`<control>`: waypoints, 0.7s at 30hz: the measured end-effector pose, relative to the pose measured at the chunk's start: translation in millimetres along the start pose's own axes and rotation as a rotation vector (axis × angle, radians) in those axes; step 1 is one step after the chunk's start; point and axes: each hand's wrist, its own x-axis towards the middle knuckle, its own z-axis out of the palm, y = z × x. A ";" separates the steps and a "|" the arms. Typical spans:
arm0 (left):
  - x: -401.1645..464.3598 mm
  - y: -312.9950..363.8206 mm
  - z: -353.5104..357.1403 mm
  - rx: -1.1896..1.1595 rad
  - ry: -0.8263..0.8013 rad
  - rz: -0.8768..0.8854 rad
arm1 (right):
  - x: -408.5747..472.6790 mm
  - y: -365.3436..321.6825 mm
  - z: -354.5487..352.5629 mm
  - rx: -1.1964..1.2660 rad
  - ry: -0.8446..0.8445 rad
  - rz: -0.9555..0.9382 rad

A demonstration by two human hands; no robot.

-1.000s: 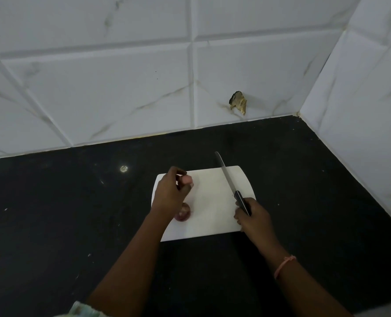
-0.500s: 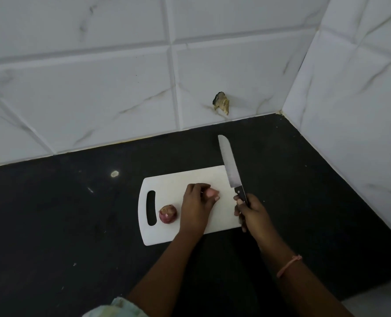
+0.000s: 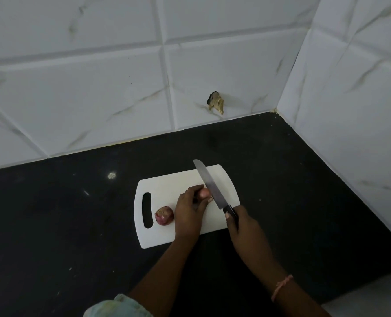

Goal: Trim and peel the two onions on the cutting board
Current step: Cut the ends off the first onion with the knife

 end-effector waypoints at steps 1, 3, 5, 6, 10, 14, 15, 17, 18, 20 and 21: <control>-0.4 -0.2 0.1 -0.003 0.003 0.001 | 0.3 -1.5 0.4 -0.030 0.002 -0.001; 0.1 -1.1 0.8 0.000 0.008 0.003 | 2.2 -4.5 1.5 -0.084 0.008 0.002; 0.8 -2.4 1.2 0.003 0.011 -0.001 | 4.3 -7.9 2.1 -0.125 0.007 0.003; 0.8 -2.3 1.3 0.002 0.008 -0.001 | 5.3 -9.5 2.0 -0.137 0.006 0.004; 1.4 -3.2 1.7 -0.003 0.003 0.005 | 7.6 -12.5 0.5 -0.203 0.000 0.009; 3.0 -4.2 1.5 -0.008 0.003 0.005 | 11.1 -13.2 -0.6 -0.284 -0.004 0.004; 3.2 -4.7 1.7 -0.016 0.000 0.003 | 12.7 -12.7 -0.8 -0.306 -0.014 0.004; 3.3 -5.5 1.4 -0.036 -0.008 -0.006 | 16.3 -12.9 -0.4 -0.335 -0.041 0.004; 3.5 -6.1 1.1 -0.047 -0.010 -0.014 | 17.9 -13.9 -0.3 -0.348 -0.054 0.000; 4.6 -7.1 1.0 -0.060 -0.011 -0.016 | 21.4 -16.0 -1.2 -0.374 -0.071 -0.006; 5.4 -7.2 1.0 -0.057 -0.013 -0.013 | 23.2 -16.4 -2.3 -0.381 -0.077 -0.005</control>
